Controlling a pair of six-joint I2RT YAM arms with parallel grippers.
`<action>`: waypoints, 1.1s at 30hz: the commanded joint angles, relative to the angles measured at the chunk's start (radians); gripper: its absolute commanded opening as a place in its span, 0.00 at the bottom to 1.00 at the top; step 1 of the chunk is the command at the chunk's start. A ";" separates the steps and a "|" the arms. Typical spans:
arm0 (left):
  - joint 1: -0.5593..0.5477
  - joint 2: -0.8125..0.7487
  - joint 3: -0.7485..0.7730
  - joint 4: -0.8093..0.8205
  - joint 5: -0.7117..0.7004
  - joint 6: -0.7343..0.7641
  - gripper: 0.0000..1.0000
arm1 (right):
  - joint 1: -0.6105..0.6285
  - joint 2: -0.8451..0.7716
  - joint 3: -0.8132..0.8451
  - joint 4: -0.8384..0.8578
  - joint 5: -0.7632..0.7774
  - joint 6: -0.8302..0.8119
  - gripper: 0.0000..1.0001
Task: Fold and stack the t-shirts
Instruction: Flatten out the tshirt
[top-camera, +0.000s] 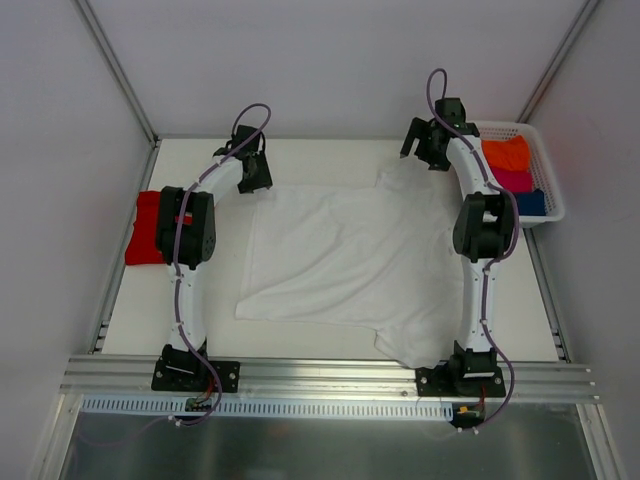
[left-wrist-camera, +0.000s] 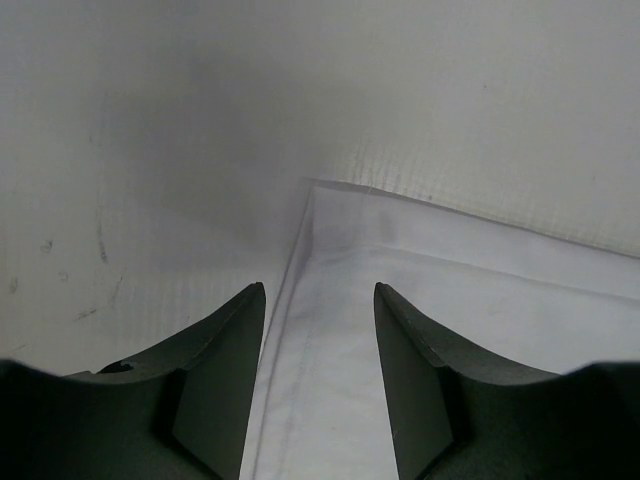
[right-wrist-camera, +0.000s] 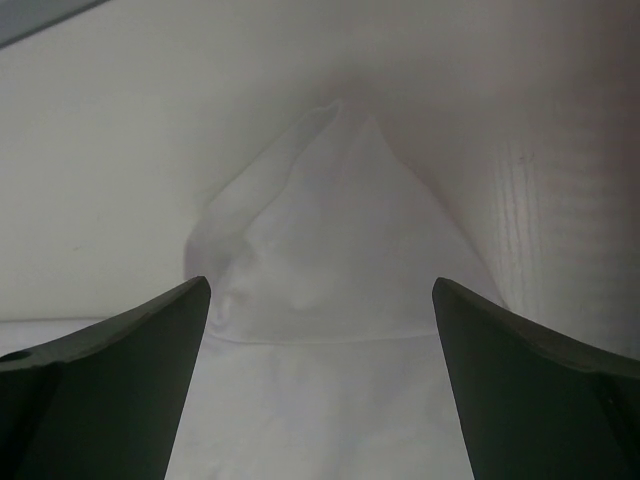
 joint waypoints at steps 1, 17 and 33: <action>-0.002 0.024 0.050 -0.005 0.037 0.024 0.48 | 0.011 -0.006 -0.027 -0.038 0.055 -0.055 0.98; -0.002 0.068 0.110 -0.005 0.037 0.053 0.47 | 0.015 0.111 0.137 -0.200 0.243 -0.130 0.99; -0.002 0.096 0.153 -0.005 0.034 0.050 0.42 | -0.037 0.169 0.193 -0.210 0.017 -0.071 0.78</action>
